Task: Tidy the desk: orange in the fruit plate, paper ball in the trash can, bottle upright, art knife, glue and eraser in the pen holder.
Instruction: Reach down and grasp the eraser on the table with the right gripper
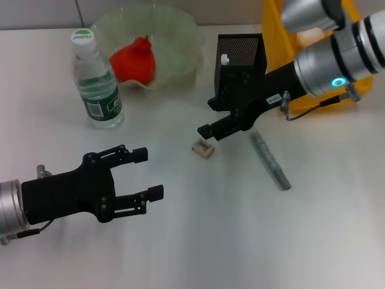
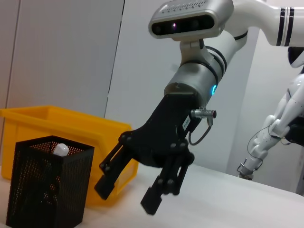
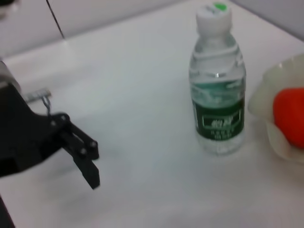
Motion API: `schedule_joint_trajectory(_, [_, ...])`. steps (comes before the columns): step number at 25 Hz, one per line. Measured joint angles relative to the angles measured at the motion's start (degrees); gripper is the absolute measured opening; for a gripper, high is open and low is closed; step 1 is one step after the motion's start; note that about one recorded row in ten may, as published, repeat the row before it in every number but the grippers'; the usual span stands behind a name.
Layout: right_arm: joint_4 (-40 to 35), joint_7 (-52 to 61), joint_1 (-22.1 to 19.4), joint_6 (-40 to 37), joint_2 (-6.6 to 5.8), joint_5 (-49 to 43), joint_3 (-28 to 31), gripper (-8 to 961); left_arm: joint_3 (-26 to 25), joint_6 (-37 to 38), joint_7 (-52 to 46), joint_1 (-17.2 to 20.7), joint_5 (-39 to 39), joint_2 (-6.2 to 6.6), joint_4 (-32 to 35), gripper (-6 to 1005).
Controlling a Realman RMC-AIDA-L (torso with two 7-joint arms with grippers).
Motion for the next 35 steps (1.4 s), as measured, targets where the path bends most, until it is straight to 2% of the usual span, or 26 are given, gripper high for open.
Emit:
schedule_joint_trajectory(4, [0.35, 0.48, 0.88, 0.82, 0.24, -1.22, -1.62, 742, -0.09, -0.1, 0.0, 0.15, 0.0, -0.06, 0.0, 815])
schedule_joint_trajectory(10, [1.38, 1.9, 1.55, 5.64, 0.38, -1.43, -10.48, 742, -0.09, -0.06, 0.0, 0.25, 0.0, -0.08, 0.0, 815])
schedule_joint_trajectory(15, [1.47, 1.91, 1.6, 8.62, 0.56, -1.42, -15.57, 741, -0.17, -0.34, 0.0, 0.18, 0.0, -0.16, 0.0, 815])
schedule_joint_trajectory(25, [3.11, 1.88, 1.79, 14.81, 0.96, 0.99, -22.01, 741, -0.26, -0.37, 0.01, 0.04, 0.0, -0.29, 0.0, 815])
schedule_joint_trajectory(35, [4.57, 1.76, 2.16, 16.66, 0.98, 1.89, -22.93, 730, -0.7, -0.2, 0.25, 0.18, 0.0, -0.26, 0.0, 815])
